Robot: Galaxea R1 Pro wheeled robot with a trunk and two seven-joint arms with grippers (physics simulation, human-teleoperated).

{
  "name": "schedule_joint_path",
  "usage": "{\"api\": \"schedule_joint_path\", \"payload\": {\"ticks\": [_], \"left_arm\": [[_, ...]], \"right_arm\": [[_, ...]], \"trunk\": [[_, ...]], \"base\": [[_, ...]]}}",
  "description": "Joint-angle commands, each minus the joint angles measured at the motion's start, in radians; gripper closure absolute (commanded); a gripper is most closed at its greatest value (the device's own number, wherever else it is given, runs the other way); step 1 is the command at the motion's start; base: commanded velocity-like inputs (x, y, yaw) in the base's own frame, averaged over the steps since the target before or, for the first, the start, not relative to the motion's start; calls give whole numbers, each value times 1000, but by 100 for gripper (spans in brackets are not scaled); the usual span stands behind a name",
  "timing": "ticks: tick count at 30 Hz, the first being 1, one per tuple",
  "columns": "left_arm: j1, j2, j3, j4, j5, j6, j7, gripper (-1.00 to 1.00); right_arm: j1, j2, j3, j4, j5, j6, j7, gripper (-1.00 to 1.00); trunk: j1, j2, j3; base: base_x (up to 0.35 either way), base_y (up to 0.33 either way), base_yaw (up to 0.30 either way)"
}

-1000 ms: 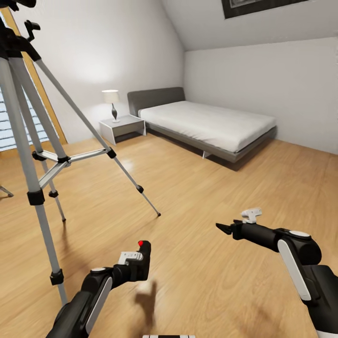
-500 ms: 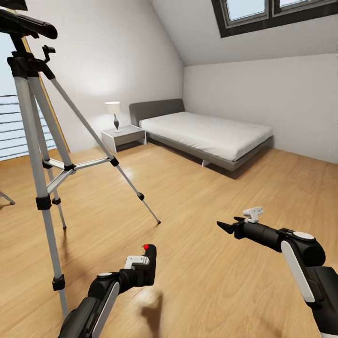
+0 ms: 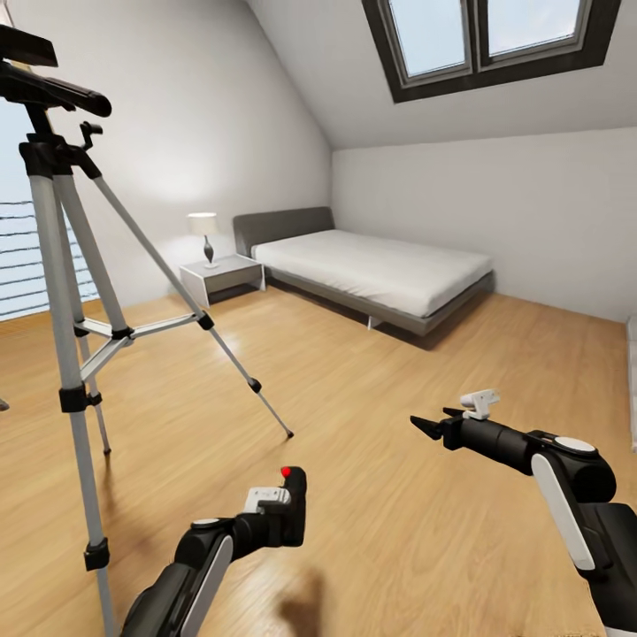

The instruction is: Attach the digital camera to the camera tripod in the bedroom.

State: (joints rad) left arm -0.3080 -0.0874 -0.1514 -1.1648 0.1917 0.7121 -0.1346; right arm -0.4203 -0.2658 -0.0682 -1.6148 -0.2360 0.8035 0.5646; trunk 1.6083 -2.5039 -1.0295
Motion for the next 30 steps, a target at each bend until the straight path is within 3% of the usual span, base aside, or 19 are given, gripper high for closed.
{"api": "schedule_joint_path", "payload": {"ticks": [1,5,18,30], "left_arm": [[0,-1,0,8,13,4,2,100],[0,-5,-2,55,43,-16,10,100],[-1,-19,-1,108,49,-66,15,100],[-2,-20,2,113,49,-72,17,100]], "right_arm": [[0,0,-1,0,-2,5,3,-100],[14,1,-4,0,-2,2,3,-100],[19,0,1,0,-2,2,4,-100],[20,2,2,0,-2,4,4,-100]], "trunk": [[-1,0,3],[-2,1,19],[-8,4,69],[-54,88,106]], "base": [[0,0,-237],[0,0,-247],[0,0,-139],[0,0,-13]]}}
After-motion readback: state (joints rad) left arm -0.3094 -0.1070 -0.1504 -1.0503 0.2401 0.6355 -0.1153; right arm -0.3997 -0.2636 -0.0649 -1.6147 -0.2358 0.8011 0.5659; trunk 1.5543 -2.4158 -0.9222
